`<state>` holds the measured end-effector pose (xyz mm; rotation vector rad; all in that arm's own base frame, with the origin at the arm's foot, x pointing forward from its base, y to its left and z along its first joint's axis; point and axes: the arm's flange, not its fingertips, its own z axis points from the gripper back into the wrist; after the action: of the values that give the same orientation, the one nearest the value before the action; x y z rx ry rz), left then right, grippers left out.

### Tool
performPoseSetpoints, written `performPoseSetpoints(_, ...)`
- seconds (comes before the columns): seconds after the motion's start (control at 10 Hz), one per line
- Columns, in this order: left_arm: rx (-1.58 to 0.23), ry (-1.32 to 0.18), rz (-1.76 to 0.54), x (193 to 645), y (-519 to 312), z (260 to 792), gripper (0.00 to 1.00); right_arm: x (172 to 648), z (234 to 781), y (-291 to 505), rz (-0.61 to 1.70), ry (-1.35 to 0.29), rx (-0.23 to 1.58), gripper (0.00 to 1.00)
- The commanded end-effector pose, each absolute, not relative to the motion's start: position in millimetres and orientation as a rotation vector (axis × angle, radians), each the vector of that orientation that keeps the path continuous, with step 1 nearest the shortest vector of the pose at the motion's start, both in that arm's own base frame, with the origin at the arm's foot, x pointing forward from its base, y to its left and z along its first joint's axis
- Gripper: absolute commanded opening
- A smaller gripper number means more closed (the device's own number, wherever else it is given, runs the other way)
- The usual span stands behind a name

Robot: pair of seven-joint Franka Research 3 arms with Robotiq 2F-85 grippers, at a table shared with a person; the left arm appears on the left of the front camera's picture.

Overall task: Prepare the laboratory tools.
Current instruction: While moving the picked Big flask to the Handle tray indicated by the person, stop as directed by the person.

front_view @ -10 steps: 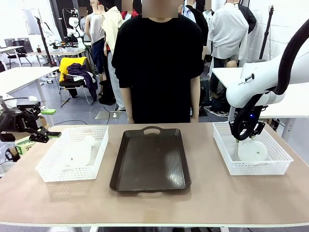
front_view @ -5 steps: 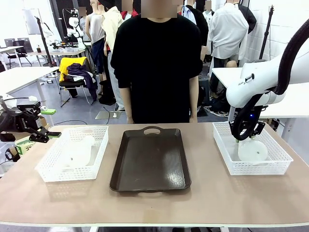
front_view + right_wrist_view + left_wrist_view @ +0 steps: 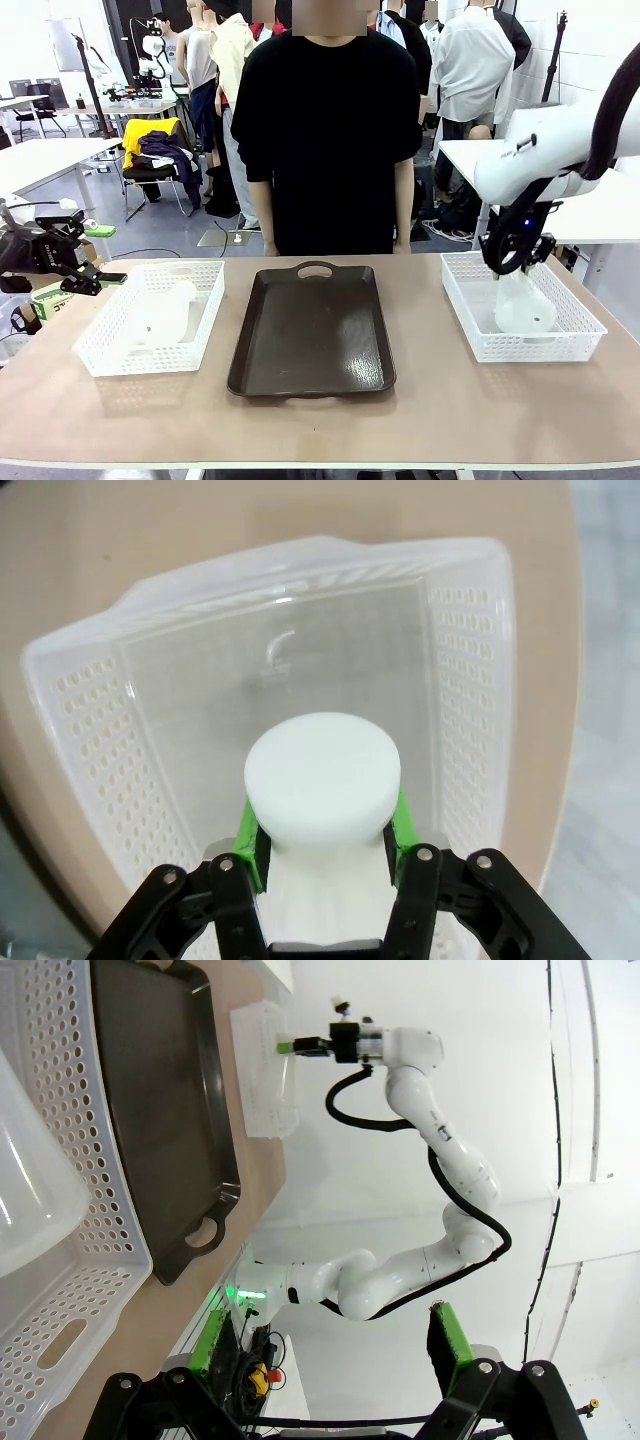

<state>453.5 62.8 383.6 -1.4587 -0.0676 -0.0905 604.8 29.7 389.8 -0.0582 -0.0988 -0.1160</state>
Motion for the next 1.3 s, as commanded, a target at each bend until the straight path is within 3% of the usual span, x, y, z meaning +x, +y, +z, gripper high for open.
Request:
performPoseSetpoints(0.0, -1.462, -0.07, -0.092, 453, 64, 385, 1.0, 590, 423, 25, -0.113, -0.132, -0.025, 0.0)
performPoseSetpoints(0.3, -1.462, -0.07, -0.092, 453, 64, 385, 1.0, 576, 458, 23, -0.102, -0.189, -0.006, 0.0)
performPoseSetpoints(1.2, -1.462, -0.07, -0.092, 453, 64, 385, 1.0, 549, 489, 25, -0.051, -0.166, -0.033, 0.0)
